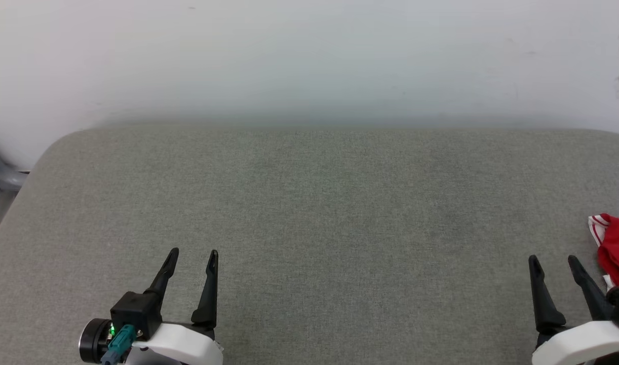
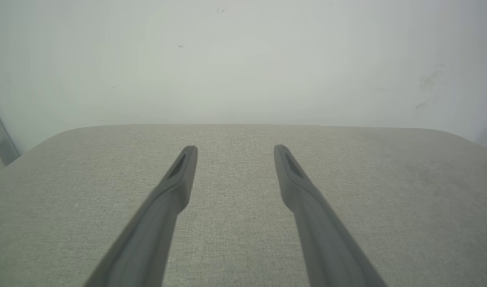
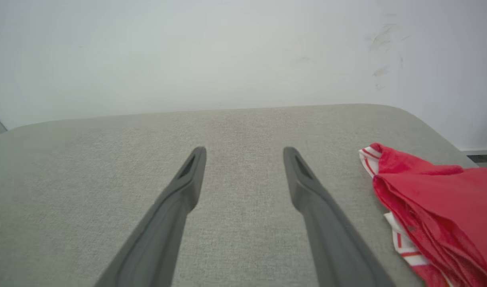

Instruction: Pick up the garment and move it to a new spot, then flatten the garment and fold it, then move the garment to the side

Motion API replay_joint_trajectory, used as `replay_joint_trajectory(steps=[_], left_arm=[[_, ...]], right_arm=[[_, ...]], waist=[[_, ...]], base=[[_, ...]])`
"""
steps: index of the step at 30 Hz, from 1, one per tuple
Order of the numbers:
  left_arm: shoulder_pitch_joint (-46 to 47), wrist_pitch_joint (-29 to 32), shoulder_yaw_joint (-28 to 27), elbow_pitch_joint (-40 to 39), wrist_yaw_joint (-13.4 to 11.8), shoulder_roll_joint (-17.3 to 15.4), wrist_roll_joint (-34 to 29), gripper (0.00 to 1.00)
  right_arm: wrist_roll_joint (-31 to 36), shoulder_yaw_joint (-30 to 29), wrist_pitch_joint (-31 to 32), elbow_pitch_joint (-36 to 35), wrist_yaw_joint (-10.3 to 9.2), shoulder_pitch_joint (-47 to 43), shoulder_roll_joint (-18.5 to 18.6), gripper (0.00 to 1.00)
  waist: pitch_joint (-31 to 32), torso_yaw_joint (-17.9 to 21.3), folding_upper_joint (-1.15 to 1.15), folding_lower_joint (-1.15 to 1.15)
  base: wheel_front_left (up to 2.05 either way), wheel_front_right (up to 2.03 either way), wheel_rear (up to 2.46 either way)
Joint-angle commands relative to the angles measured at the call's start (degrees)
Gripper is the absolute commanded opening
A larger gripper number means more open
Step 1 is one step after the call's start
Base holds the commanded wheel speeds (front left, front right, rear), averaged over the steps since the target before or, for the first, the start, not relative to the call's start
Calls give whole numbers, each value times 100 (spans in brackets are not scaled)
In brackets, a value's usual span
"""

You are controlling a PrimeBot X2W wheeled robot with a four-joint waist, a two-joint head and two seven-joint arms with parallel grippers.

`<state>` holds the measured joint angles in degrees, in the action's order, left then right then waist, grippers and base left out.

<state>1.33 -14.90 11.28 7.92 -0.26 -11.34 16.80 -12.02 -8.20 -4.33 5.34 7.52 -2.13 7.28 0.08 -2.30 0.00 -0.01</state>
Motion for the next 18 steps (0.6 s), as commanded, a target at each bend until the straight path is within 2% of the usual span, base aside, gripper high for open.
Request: replay_joint_trajectory(steps=[1,10,18], left_arm=[[-79,-37,-19,-2,-29,-13,-31,100],[-231,-39,-100,-66,-72,-8,-148,100],[-273,-39,-133,-76,-24,32,-170,100]], right_arm=[[10,47,67,-222,-7,-161,-61,100],[62,208,477,-1318,-6,-767,-333,100],[106,199,638,-1611,-6,-857,-398,100]], waist=[[34,-3,0,1],[116,20,0,1],[103,28,0,1]], base=[[0,0,0],[0,0,0],[0,0,0]])
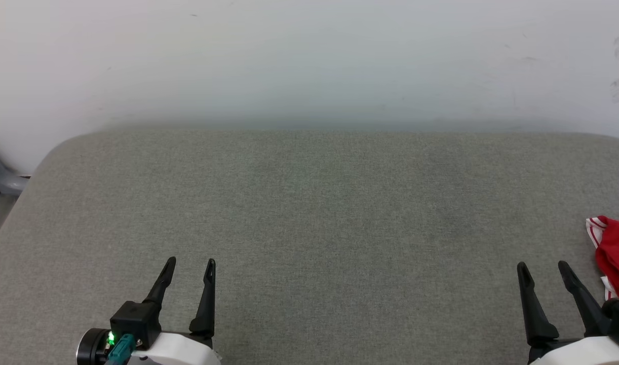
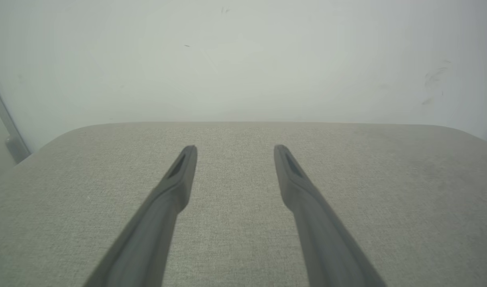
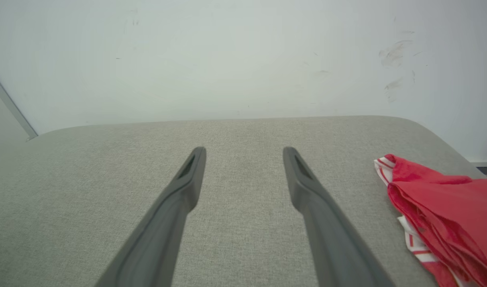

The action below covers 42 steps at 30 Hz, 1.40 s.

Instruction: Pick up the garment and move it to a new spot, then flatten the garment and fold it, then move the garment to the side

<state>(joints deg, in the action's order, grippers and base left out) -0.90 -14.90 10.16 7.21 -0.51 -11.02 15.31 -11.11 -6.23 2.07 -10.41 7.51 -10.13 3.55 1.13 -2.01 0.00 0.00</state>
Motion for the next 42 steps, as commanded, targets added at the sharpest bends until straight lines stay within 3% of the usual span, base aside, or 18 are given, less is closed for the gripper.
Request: replay_joint_trajectory(steps=[1,13,14,17,42], left_arm=[[-46,-39,-25,1,14,5,-25,100],[13,-40,-60,67,96,35,-69,100],[0,0,-54,63,84,32,-57,0],[-30,35,-60,182,91,73,18,0],[228,699,-572,335,315,305,2434,0]], right_arm=[[19,6,12,-40,-5,-53,-31,100],[13,24,57,18,-5,42,-65,100],[0,23,56,13,0,7,-37,0],[-68,41,51,152,0,-15,-40,0],[-2646,62,142,863,-1,523,-9,0]], waist=[[-3,2,0,0],[-8,36,0,0],[-8,37,0,0],[-9,40,0,0],[-34,72,0,0]], base=[[0,0,0],[0,0,0],[0,0,0],[0,0,0],[0,0,0]])
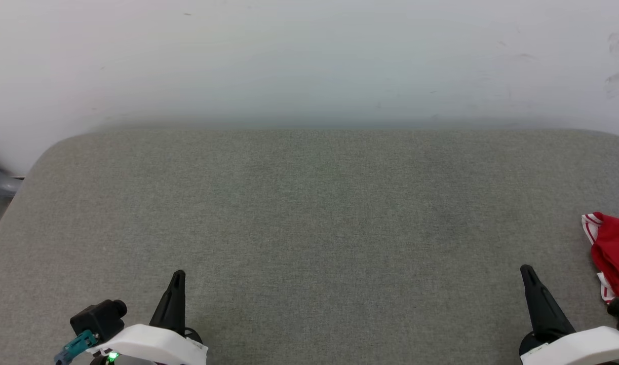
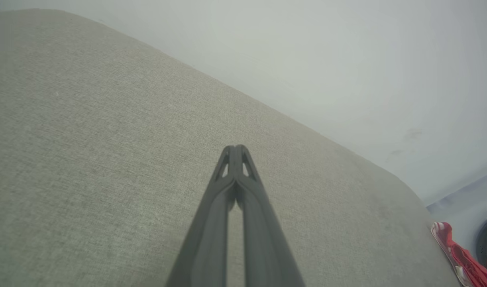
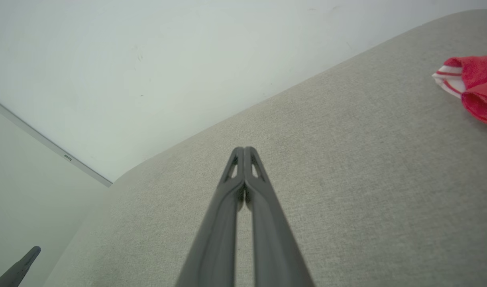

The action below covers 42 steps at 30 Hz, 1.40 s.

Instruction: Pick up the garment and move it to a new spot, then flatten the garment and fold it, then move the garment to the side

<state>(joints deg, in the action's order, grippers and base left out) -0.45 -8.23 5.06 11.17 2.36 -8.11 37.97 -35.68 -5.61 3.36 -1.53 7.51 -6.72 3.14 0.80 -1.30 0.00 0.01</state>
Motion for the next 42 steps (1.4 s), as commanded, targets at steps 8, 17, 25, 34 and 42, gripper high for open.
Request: replay_joint_trajectory(steps=[8,17,25,34,42], left_arm=[[248,206,-194,-20,89,72,800,0],[308,367,-320,17,143,129,1383,0],[366,516,-434,50,195,185,1918,0],[418,669,-550,86,247,236,2472,0],[467,799,-652,117,294,279,2928,0]], right_arm=[[-858,1,40,163,-1,321,37,0],[-1474,0,66,337,-1,447,39,0],[-2033,-3,93,496,-1,565,39,0],[-2616,-9,120,662,-1,687,38,0],[-3093,-14,148,802,-2,792,36,0]], waist=[[-9,12,0,-1],[-17,22,0,-1],[-24,32,0,-1],[-33,44,0,-1],[-41,54,0,-1]], base=[[0,0,0],[0,0,0],[0,0,0],[0,0,0],[0,0,0]])
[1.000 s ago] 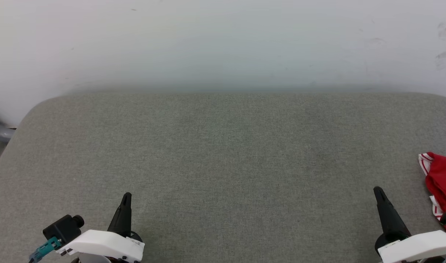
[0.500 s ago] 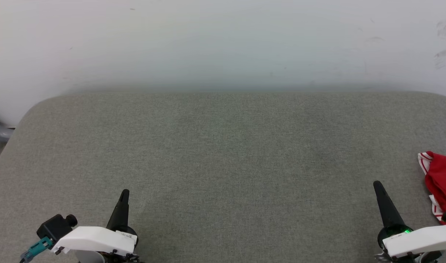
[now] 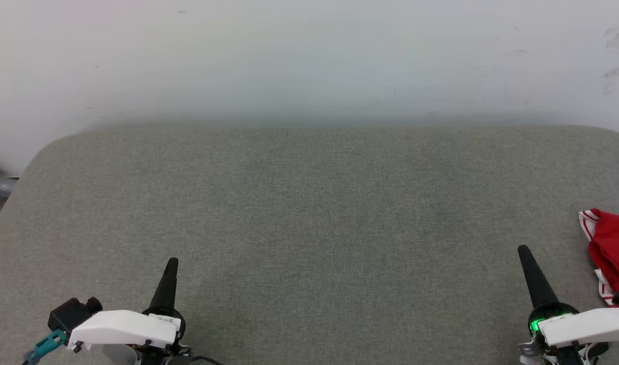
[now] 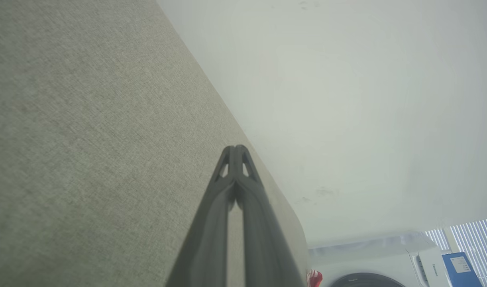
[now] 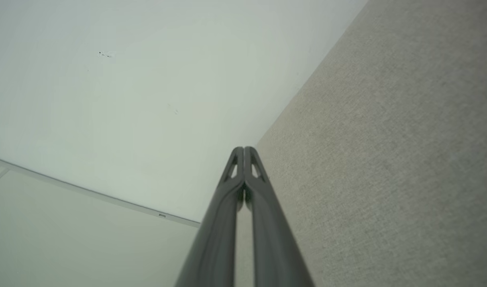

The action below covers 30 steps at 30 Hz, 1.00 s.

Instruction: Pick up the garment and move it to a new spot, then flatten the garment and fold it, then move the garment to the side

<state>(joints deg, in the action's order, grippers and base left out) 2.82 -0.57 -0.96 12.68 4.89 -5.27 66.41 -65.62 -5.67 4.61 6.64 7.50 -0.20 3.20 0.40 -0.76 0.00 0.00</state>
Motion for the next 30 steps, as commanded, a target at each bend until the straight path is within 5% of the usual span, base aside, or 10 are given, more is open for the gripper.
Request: replay_joint_trajectory(steps=[1,30], left_arm=[[145,45,-60,-31,42,1,141,0],[273,438,-356,70,172,139,1536,0]], right_arm=[[-157,-8,26,0,0,149,29,0],[-1611,-30,97,424,-1,451,13,0]], waist=[[-1,2,0,0],[-30,39,0,0]], base=[[0,0,0],[0,0,0]])
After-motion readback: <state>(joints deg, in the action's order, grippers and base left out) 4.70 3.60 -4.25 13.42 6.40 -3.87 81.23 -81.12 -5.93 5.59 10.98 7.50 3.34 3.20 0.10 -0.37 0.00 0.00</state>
